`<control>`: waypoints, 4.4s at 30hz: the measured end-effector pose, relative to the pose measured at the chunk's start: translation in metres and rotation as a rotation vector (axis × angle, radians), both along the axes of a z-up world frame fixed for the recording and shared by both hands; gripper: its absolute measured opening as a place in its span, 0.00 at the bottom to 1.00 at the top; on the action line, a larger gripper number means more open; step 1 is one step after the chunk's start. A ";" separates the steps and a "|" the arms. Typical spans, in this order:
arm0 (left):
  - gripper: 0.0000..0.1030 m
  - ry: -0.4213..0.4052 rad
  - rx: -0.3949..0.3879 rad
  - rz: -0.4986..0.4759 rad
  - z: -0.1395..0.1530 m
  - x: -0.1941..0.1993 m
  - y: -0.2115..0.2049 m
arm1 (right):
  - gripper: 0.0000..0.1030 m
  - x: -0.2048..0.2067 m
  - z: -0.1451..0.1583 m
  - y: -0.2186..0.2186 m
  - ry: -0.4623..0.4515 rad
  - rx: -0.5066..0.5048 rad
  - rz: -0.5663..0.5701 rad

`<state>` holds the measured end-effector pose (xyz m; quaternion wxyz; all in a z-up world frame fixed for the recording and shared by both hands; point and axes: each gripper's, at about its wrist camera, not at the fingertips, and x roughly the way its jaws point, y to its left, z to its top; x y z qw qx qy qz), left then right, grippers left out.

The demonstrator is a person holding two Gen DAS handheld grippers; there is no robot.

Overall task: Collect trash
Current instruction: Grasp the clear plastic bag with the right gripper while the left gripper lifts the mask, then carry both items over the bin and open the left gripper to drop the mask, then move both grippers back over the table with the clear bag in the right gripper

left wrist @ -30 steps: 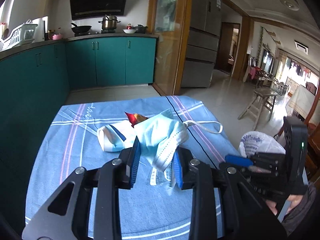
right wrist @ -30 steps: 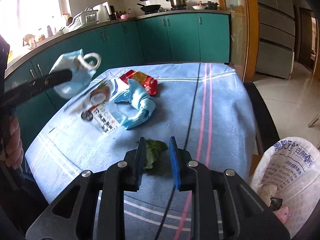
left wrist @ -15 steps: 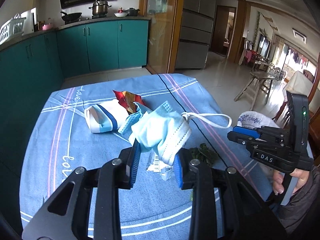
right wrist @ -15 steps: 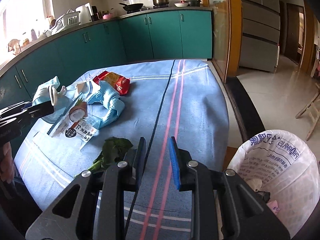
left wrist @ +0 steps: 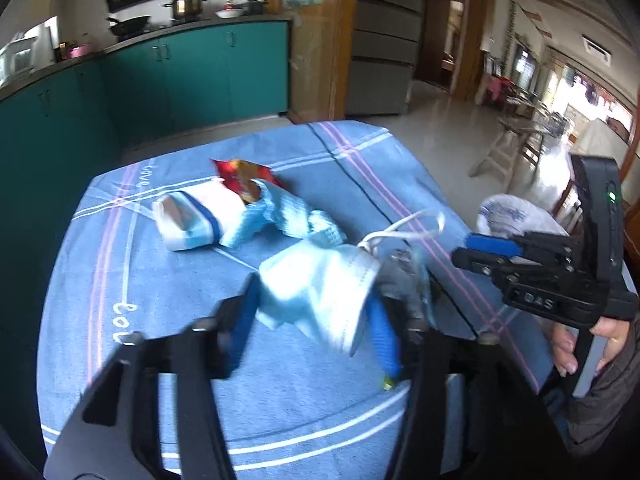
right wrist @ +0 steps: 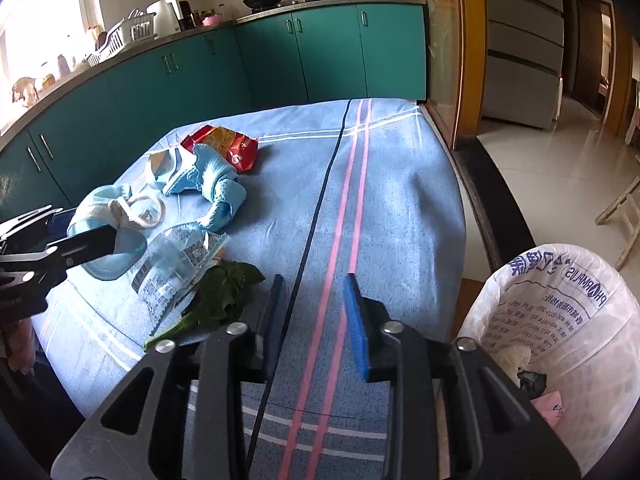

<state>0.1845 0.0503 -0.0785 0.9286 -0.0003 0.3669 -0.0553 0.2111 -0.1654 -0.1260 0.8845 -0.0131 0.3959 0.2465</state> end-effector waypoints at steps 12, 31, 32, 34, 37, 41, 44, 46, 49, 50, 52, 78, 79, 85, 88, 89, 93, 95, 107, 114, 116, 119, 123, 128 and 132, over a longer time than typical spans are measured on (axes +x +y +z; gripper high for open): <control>0.30 -0.064 -0.113 0.206 0.016 -0.008 0.053 | 0.82 -0.011 0.017 0.034 0.005 0.217 0.163; 0.30 -0.052 -0.102 0.238 0.017 -0.009 0.061 | 0.71 -0.020 0.003 0.103 -0.072 -0.030 0.244; 0.30 -0.058 -0.099 0.240 0.018 -0.009 0.059 | 0.71 -0.022 0.005 0.101 -0.081 -0.025 0.244; 0.30 -0.066 -0.094 0.240 0.018 -0.010 0.057 | 0.71 -0.026 0.011 0.094 -0.097 -0.009 0.239; 0.30 -0.077 -0.086 0.238 0.021 -0.011 0.052 | 0.71 -0.030 0.024 0.079 -0.130 0.041 0.218; 0.30 -0.080 -0.083 0.223 0.021 -0.009 0.046 | 0.71 -0.033 0.044 0.042 -0.181 0.092 0.146; 0.30 -0.077 -0.080 0.201 0.021 -0.009 0.038 | 0.71 -0.033 0.051 0.009 -0.192 0.109 0.076; 0.30 -0.075 -0.080 0.181 0.021 -0.008 0.031 | 0.71 -0.034 0.053 -0.012 -0.215 0.089 0.011; 0.31 -0.061 -0.084 0.110 0.021 -0.005 0.008 | 0.71 -0.033 0.054 -0.054 -0.254 0.037 -0.136; 0.31 -0.054 -0.086 0.082 0.021 -0.003 -0.002 | 0.71 -0.031 0.053 -0.065 -0.261 0.020 -0.178; 0.31 -0.044 -0.093 0.027 0.021 0.001 -0.022 | 0.71 -0.027 0.049 -0.087 -0.258 -0.016 -0.263; 0.59 -0.058 0.074 -0.507 -0.008 -0.004 -0.290 | 0.73 -0.038 0.027 -0.238 -0.113 0.063 -0.686; 0.61 -0.062 0.077 -0.502 -0.007 -0.005 -0.288 | 0.73 -0.038 0.026 -0.237 -0.109 0.069 -0.683; 0.65 -0.102 0.113 -0.447 0.005 -0.009 -0.265 | 0.76 -0.035 0.029 -0.228 -0.107 0.073 -0.668; 0.66 -0.146 0.155 -0.417 0.013 -0.011 -0.250 | 0.76 -0.031 0.027 -0.221 -0.102 0.059 -0.650; 0.67 -0.167 0.171 -0.398 0.017 -0.013 -0.244 | 0.76 -0.031 0.026 -0.219 -0.101 0.053 -0.644; 0.68 -0.212 0.203 -0.337 0.029 -0.015 -0.222 | 0.76 -0.026 0.023 -0.208 -0.093 0.034 -0.617; 0.68 -0.225 0.214 -0.314 0.034 -0.015 -0.210 | 0.76 -0.024 0.022 -0.200 -0.092 0.019 -0.597; 0.75 -0.250 0.209 0.087 0.085 0.011 -0.056 | 0.76 -0.018 0.018 -0.099 -0.046 0.070 -0.260; 0.75 -0.117 0.029 0.335 0.066 0.013 0.056 | 0.77 -0.017 0.010 0.025 0.041 0.067 0.055; 0.75 -0.119 0.041 0.392 0.065 0.007 0.072 | 0.77 -0.013 0.008 0.053 0.077 0.064 0.100; 0.75 -0.083 0.000 0.410 0.063 0.003 0.084 | 0.77 -0.011 0.005 0.091 0.086 0.023 0.147; 0.75 -0.065 -0.034 0.428 0.063 -0.002 0.093 | 0.77 -0.014 0.006 0.125 0.063 -0.016 0.179; 0.77 -0.079 -0.047 0.453 0.062 -0.005 0.100 | 0.67 -0.026 0.004 0.139 0.031 -0.049 0.207; 0.77 -0.065 -0.039 0.468 0.058 -0.004 0.102 | 0.36 -0.032 -0.003 0.151 0.011 -0.092 0.245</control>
